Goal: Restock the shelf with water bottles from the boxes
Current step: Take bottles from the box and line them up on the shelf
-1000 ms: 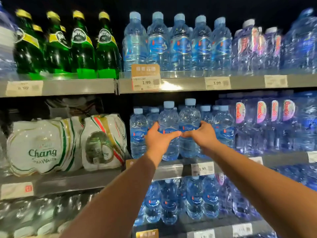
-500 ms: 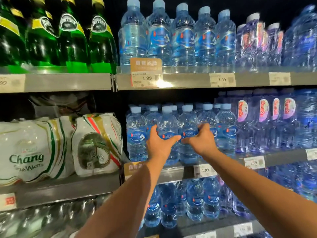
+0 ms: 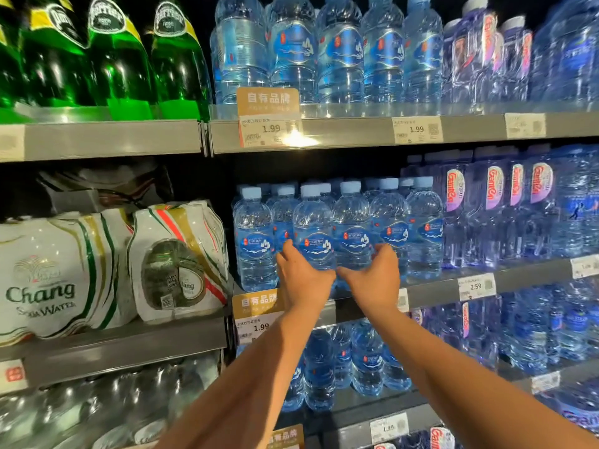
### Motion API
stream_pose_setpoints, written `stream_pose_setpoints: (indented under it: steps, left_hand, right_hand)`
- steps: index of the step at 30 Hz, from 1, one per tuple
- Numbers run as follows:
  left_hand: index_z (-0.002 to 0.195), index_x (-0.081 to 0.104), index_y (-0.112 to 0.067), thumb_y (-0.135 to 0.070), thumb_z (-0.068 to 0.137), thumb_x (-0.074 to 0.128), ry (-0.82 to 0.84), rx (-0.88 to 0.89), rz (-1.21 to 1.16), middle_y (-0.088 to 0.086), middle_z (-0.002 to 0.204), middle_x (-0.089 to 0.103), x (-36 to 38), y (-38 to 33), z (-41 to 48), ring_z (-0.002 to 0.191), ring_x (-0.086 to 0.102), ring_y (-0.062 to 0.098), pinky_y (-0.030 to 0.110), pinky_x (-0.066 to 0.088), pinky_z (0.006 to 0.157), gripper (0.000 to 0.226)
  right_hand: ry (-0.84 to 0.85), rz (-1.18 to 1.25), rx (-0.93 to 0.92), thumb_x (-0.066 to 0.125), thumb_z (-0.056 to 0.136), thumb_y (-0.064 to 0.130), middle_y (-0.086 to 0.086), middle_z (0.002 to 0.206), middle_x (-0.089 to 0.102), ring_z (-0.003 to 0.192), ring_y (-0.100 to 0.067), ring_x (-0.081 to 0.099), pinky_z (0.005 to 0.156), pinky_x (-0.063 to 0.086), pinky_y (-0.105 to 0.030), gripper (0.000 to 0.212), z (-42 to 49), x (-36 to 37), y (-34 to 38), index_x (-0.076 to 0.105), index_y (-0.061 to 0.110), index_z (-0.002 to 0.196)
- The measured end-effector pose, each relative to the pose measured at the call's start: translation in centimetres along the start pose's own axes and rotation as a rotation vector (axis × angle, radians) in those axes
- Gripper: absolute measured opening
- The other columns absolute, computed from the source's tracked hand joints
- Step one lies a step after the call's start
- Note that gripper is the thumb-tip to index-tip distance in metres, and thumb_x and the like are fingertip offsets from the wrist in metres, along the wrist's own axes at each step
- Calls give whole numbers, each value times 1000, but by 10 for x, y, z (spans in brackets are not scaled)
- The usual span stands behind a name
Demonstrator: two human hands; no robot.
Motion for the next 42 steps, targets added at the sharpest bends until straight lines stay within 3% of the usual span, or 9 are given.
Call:
stream_pose_setpoints:
  steps: [6, 9, 12, 21, 36, 42]
  left_hand:
    - [137, 33, -14, -30, 75, 77, -23, 54, 65, 6, 134, 39, -4, -3, -5, 119, 47, 27, 34, 41, 84, 77]
    - [132, 37, -16, -34, 73, 78, -34, 94, 71, 4, 129, 42, -4, -5, -6, 112, 51, 25, 32, 41, 79, 75]
    - [131, 38, -16, -39, 72, 79, -28, 124, 98, 4, 125, 44, -1, -7, -8, 107, 53, 26, 33, 42, 79, 75]
    - [139, 33, -15, -38, 75, 76, -15, 149, 128, 5, 131, 43, 0, -7, -11, 114, 52, 28, 37, 45, 86, 80]
    - [142, 33, -17, -38, 76, 77, -2, 145, 113, 6, 135, 47, 0, -1, -8, 119, 52, 27, 37, 44, 91, 82]
    - [148, 21, -16, -39, 82, 71, 63, 138, 169, 6, 146, 35, 5, -3, -8, 125, 47, 27, 38, 45, 87, 86]
  right_hand:
    - [21, -57, -17, 82, 72, 29, -11, 134, 49, 119, -26, 51, 94, 41, -33, 77, 4, -4, -2, 46, 5, 136]
    - [2, -36, -31, 81, 72, 25, -10, 126, 50, 110, -26, 53, 84, 40, -29, 69, 2, -9, -4, 50, 7, 131]
    - [2, -10, -30, 79, 73, 19, -9, 119, 53, 108, -26, 54, 79, 37, -26, 60, 2, -11, -7, 49, 4, 123]
    - [-11, -87, -40, 81, 72, 21, -8, 123, 51, 106, -21, 51, 76, 32, -21, 62, 2, -6, -6, 49, 4, 123]
    - [-23, -64, -75, 81, 75, 27, -7, 121, 54, 109, -22, 53, 89, 42, -26, 64, -6, -10, -9, 50, 6, 127]
    - [31, -99, -62, 78, 79, 26, -8, 118, 54, 104, -20, 51, 85, 41, -27, 56, -2, -9, -9, 51, 6, 123]
Point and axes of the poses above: each hand's wrist, its own z-axis towards the middle knuckle, its own x-axis out of the palm, y = z × x, the point moved 9 cm from there along z, towards the middle knuckle
